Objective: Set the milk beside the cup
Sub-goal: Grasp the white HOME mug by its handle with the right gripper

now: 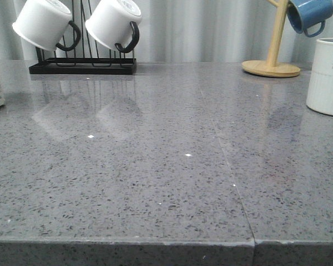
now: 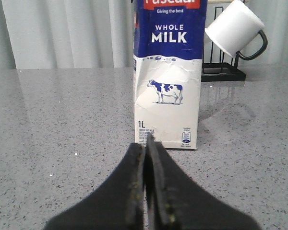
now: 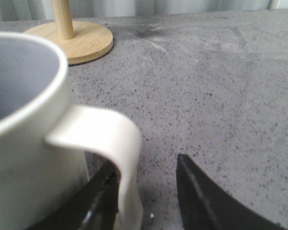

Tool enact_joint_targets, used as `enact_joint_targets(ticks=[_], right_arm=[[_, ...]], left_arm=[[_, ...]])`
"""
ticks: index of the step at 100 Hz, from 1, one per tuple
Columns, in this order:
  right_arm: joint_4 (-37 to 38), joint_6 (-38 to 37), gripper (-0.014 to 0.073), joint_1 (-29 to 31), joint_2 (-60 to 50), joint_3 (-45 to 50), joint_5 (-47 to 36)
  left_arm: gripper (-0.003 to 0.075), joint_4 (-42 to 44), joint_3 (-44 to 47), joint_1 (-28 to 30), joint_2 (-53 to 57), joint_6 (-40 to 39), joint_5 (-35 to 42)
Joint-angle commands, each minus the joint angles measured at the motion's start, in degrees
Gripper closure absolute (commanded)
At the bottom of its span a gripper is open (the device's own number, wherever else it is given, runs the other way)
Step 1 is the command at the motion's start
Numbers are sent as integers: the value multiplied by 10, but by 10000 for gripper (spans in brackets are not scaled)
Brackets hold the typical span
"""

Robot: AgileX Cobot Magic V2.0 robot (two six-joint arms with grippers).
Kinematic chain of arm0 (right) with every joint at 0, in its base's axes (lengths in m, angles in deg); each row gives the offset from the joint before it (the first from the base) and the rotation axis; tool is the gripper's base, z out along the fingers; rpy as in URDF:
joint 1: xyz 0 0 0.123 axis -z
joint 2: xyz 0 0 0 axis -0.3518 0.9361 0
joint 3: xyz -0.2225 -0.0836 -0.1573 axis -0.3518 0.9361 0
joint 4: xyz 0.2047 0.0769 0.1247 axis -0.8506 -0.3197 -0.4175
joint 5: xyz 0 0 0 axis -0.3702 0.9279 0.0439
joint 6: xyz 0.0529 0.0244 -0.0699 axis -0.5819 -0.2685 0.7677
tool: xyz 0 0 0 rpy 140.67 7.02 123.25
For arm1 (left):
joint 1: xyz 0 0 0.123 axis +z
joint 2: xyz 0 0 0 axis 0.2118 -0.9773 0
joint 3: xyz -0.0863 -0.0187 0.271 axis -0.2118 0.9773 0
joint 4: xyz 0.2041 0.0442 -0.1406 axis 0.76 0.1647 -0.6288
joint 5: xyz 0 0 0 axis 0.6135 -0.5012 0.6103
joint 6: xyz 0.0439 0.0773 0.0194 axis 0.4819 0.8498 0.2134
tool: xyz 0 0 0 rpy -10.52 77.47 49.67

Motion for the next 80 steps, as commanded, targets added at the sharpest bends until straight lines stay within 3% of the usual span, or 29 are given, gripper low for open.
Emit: enact_joint_targets(ticks=[1, 25, 51, 80], right_arm=[[1, 4, 332, 3, -13, -21, -47], [1, 4, 665, 3, -13, -23, -27], [1, 3, 656, -21, -28, -25, -24], [1, 3, 656, -141, -31, -98, 4]], left_arm=[[741, -4, 34, -1, 16, -2, 41], [741, -4, 34, -1, 16, -2, 41], [741, -4, 34, -1, 16, -2, 41], [741, -4, 34, -1, 16, -2, 41]])
